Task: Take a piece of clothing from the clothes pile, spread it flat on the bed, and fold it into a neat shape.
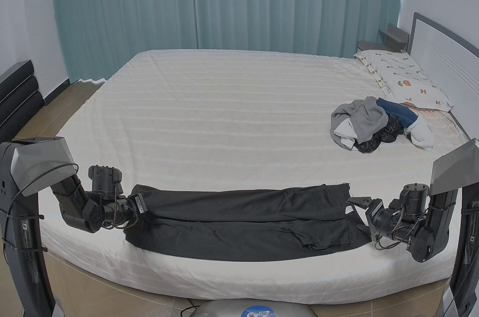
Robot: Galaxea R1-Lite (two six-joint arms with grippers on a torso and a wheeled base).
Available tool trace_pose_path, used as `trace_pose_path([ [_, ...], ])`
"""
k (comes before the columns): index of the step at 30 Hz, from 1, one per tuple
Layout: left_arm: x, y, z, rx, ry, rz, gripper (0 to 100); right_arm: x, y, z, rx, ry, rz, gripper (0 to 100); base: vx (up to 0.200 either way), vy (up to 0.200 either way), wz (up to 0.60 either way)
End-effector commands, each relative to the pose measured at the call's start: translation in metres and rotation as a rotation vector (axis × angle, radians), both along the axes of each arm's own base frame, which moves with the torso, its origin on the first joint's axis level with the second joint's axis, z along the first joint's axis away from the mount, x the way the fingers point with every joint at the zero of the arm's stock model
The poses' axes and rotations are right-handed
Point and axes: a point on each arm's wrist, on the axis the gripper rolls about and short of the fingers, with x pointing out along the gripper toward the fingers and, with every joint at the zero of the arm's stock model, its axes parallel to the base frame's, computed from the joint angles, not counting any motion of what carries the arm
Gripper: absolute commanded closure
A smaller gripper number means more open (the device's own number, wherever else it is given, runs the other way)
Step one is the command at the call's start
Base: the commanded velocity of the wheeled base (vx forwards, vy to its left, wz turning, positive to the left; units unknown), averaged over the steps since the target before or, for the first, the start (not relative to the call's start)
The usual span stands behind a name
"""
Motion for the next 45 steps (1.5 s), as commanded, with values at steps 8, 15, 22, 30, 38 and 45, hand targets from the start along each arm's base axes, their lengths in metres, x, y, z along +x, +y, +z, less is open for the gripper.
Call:
trace_pose_path([
  [8,0.003,0.020,0.014,-0.007,-0.038,0.050,100,-0.001,-0.005,0.003,0.027,-0.019,0.000,0,0.000,0.000,0.00],
  [15,0.000,0.034,0.029,-0.038,-0.044,0.052,100,-0.001,-0.005,0.003,0.027,-0.019,0.000,0,0.000,0.000,0.00],
  [22,0.003,0.031,0.027,-0.049,-0.039,0.035,100,-0.001,-0.005,0.003,0.027,-0.019,0.000,0,0.000,0.000,0.00],
  [30,0.002,0.025,0.020,-0.050,-0.017,0.021,100,-0.001,-0.005,0.003,0.027,-0.019,0.000,0,0.000,0.000,0.00],
  [38,0.001,0.019,0.017,-0.050,-0.006,0.003,100,0.000,-0.005,0.003,0.028,-0.020,0.000,0,-0.100,0.000,0.00],
  [45,0.010,0.014,0.021,-0.059,-0.038,0.013,100,0.000,-0.005,0.003,0.028,-0.020,0.000,0,-0.057,0.000,0.00],
])
